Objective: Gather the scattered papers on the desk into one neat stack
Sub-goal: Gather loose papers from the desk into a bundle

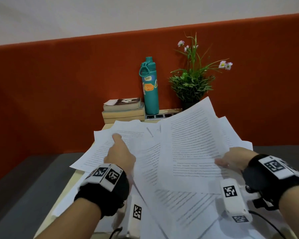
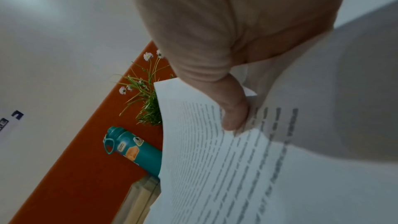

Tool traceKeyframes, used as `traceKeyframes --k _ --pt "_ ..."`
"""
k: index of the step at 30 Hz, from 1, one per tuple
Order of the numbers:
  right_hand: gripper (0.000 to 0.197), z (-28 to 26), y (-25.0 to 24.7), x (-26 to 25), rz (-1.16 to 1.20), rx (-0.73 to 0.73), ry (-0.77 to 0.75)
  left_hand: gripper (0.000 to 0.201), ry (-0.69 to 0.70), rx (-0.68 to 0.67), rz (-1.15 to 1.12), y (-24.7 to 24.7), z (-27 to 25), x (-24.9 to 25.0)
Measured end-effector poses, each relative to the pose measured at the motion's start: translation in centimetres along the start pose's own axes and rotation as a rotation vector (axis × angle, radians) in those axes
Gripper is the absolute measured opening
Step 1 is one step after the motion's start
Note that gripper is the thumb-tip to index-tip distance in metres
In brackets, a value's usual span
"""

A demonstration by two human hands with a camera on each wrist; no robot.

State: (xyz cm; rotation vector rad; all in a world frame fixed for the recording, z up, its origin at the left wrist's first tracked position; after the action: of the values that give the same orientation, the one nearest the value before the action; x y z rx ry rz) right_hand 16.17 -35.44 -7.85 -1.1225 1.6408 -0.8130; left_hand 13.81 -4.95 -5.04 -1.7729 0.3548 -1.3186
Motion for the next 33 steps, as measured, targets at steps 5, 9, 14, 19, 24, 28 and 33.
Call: traceKeyframes --k 5,9,14,19,24,28,33 --pt "0.046 0.4 0.9 1.2 0.213 -0.039 -0.086 0.074 -0.120 -0.187 -0.583 0.5 -0.7 0.8" --pt "0.038 0.7 1.4 0.9 0.425 -0.055 -0.164 0.048 -0.089 -0.403 -0.570 3.5 -0.6 0.8" --pt "0.061 -0.2 1.5 -0.9 0.769 -0.043 -0.265 0.052 0.001 -0.475 -0.687 3.6 0.2 1.9" --pt "0.047 -2.2 0.3 -1.6 0.799 0.043 -0.139 0.032 -0.026 -0.450 -0.657 2.0 1.1 -0.5" --pt "0.056 -0.3 -3.5 4.0 0.448 0.316 0.245 0.035 -0.126 -0.475 -0.601 0.2 3.9 -5.3" --pt "0.060 0.3 -2.8 3.8 0.182 0.154 0.372 0.031 -0.184 -0.515 -0.604 1.3 4.1 -7.9" --pt "0.061 1.7 -3.3 4.6 0.023 0.275 0.465 0.030 -0.191 -0.498 -0.673 1.5 4.2 -8.9"
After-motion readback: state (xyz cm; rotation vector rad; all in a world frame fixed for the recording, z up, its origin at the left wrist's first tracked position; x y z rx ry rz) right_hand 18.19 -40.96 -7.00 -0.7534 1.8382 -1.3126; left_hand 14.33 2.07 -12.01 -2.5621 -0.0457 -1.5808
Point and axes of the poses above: each hand's wrist, its own z-axis towards the middle knuckle, its own y-axis out of the palm, x = y × z, the point moved 4 cm from there along z, towards the middle knuckle, and after that the axes turned 9 degrees about -y, right-handed, at the moved point
